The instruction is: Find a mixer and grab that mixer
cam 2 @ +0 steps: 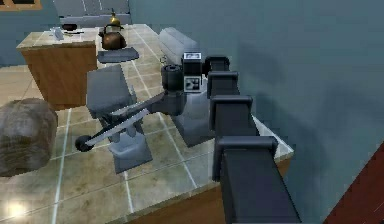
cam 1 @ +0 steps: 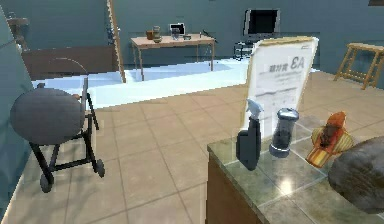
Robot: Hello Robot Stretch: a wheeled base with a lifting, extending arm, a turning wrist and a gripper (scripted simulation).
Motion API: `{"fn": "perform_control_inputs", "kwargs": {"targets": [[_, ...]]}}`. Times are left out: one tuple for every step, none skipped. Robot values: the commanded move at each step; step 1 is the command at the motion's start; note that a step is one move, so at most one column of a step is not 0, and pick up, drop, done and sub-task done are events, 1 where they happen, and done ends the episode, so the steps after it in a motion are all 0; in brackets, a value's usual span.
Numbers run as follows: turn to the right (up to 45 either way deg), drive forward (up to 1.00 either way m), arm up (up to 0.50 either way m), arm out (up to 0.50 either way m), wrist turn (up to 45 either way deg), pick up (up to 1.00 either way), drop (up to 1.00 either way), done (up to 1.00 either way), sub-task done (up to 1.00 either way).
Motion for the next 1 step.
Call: {"fn": "perform_control_inputs", "kwargs": {"targets": [[0.0, 0.00, 0.00, 0.00, 0.0, 0.00, 0.00, 1.00, 0.00]]}}
